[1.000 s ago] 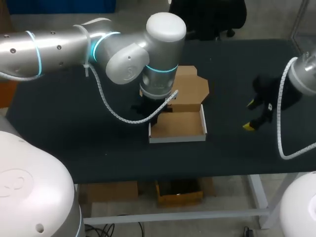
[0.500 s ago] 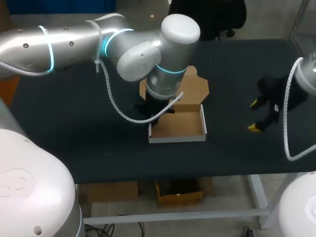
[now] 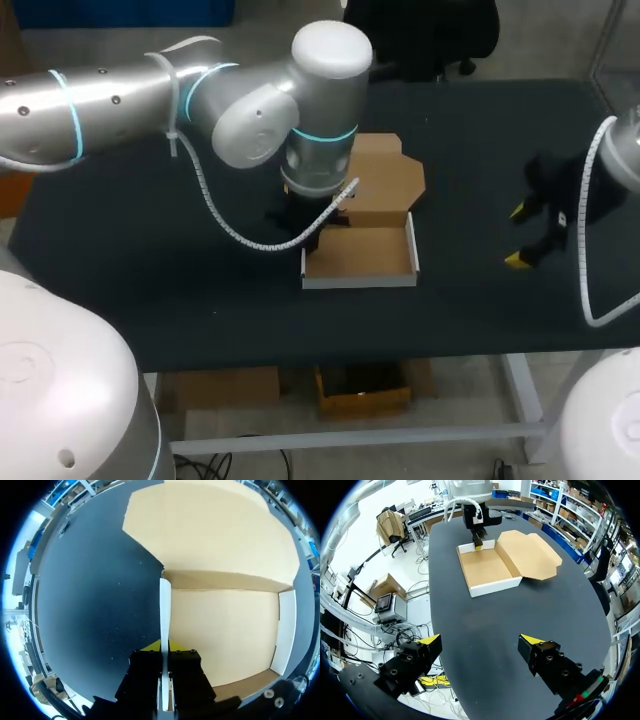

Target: Assemble the packaging by folding the flat box into shape, placing the metal phone stand inside, and closing the box properly

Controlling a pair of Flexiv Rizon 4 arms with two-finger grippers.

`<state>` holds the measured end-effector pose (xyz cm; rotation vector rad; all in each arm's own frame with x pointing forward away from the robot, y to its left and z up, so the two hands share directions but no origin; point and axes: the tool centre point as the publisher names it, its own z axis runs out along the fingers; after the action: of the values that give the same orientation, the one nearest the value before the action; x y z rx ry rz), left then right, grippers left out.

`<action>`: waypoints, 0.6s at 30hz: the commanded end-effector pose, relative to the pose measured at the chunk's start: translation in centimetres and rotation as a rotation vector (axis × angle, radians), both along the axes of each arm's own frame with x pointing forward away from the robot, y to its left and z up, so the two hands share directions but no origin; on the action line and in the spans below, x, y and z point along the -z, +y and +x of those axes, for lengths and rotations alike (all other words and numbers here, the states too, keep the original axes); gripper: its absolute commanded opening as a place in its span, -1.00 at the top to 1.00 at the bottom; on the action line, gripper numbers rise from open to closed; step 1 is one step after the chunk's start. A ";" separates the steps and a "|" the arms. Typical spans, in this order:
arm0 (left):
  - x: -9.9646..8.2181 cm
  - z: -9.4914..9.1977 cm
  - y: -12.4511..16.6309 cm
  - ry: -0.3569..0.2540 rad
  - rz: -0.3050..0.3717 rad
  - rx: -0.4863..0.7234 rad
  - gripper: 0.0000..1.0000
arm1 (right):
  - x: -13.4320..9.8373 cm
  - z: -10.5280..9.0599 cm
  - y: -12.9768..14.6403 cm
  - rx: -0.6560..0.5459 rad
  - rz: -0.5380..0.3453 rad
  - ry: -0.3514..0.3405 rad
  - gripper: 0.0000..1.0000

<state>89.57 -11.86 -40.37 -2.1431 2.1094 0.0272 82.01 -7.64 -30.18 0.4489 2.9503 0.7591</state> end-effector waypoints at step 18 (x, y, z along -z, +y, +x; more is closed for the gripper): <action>-1.4 -1.2 0.8 -0.046 -0.175 0.056 -0.31 | 0.2 0.1 0.3 0.009 -0.017 0.014 -1.00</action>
<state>88.94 -11.73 -39.26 -2.1518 2.2073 -0.1725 82.15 -7.37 -30.33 0.4675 2.9624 0.7314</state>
